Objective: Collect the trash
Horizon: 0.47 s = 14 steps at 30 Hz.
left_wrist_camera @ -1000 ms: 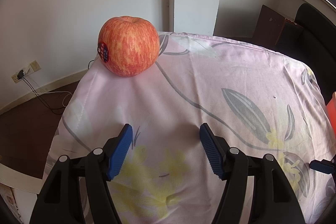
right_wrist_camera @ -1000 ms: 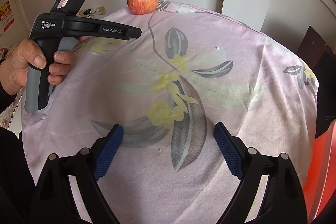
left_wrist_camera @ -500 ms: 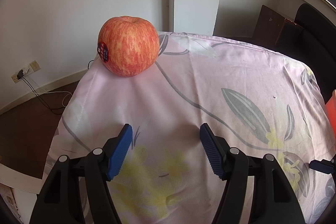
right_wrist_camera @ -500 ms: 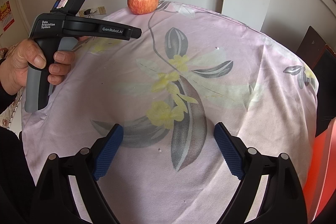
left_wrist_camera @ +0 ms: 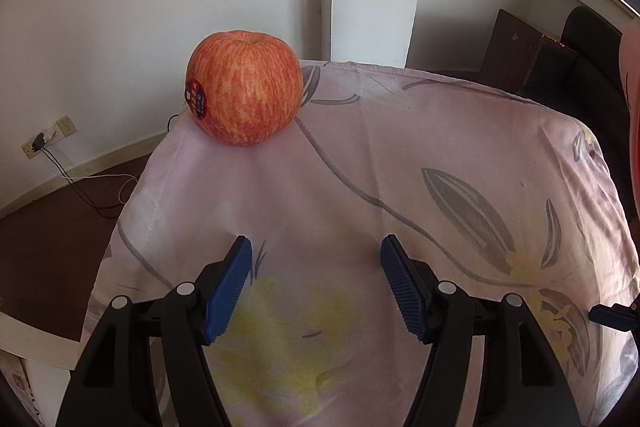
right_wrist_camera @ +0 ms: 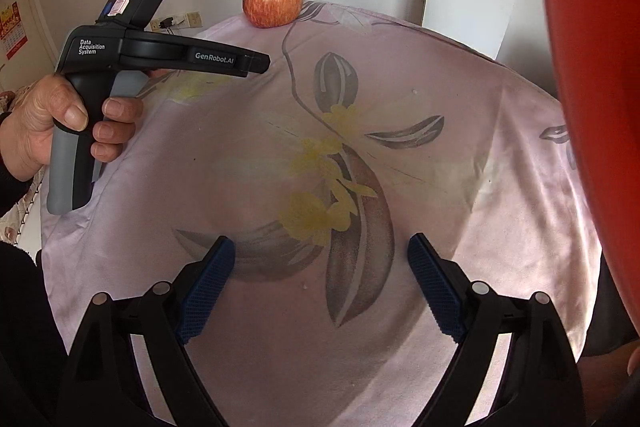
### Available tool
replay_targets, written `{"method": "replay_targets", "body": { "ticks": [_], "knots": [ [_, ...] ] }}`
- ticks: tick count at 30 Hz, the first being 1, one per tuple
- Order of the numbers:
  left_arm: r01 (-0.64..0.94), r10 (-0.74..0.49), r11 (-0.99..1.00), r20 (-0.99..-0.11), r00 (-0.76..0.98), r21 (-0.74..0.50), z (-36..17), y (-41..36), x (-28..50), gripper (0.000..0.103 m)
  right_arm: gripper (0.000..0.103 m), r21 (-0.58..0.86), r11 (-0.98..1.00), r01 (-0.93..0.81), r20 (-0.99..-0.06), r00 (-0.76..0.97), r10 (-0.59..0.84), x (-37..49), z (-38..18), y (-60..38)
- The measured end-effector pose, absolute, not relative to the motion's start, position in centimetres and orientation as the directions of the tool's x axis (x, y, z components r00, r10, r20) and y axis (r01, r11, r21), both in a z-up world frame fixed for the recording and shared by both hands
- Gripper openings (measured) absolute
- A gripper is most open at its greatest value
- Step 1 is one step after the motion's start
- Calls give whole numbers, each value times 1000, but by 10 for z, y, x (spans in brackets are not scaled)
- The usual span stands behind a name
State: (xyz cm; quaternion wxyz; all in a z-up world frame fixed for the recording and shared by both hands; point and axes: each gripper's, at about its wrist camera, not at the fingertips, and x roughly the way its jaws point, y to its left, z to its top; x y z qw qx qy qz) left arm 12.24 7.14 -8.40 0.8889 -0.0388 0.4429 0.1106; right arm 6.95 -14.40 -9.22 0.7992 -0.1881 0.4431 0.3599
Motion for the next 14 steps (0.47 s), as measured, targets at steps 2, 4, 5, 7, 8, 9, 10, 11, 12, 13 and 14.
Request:
{"method": "replay_targets", "body": {
  "ticks": [2, 4, 5, 7, 8, 9, 10, 11, 12, 13, 14],
  "knots": [
    [-231, 162, 973, -796, 583, 29, -84, 72, 122, 66, 89, 18, 670, -742, -844, 348, 409, 70, -92, -144],
    [-231, 158, 973, -795, 585, 24, -84, 72, 122, 66, 89, 18, 670, -742, -844, 348, 409, 70, -92, -144],
    [-231, 156, 973, -795, 586, 21, -84, 72, 122, 66, 89, 18, 670, -742, -844, 348, 409, 70, -92, -144],
    [-231, 160, 973, -796, 584, 26, -83, 70, 122, 66, 89, 18, 670, -742, -844, 348, 408, 70, -92, -144],
    [-230, 162, 973, -796, 583, 30, -83, 69, 122, 66, 89, 19, 670, -742, -844, 348, 409, 70, -92, -144],
    [-230, 162, 973, -796, 583, 29, -83, 68, 122, 66, 89, 18, 670, -742, -844, 348, 408, 69, -92, -144],
    [-230, 161, 973, -796, 583, 28, -82, 68, 121, 66, 89, 18, 670, -742, -844, 348, 409, 70, -93, -143],
    [-230, 161, 973, -796, 583, 29, -82, 67, 121, 66, 89, 18, 670, -742, -844, 348, 409, 71, -93, -142],
    [-230, 161, 973, -796, 583, 29, -81, 66, 121, 66, 89, 18, 670, -742, -844, 348, 408, 71, -93, -142],
    [-230, 161, 973, -796, 583, 28, -81, 66, 121, 66, 89, 18, 670, -742, -844, 348, 408, 71, -93, -142],
    [-229, 160, 973, -796, 583, 28, -81, 66, 121, 67, 89, 18, 670, -742, -844, 348, 408, 71, -94, -141]
  ]
}}
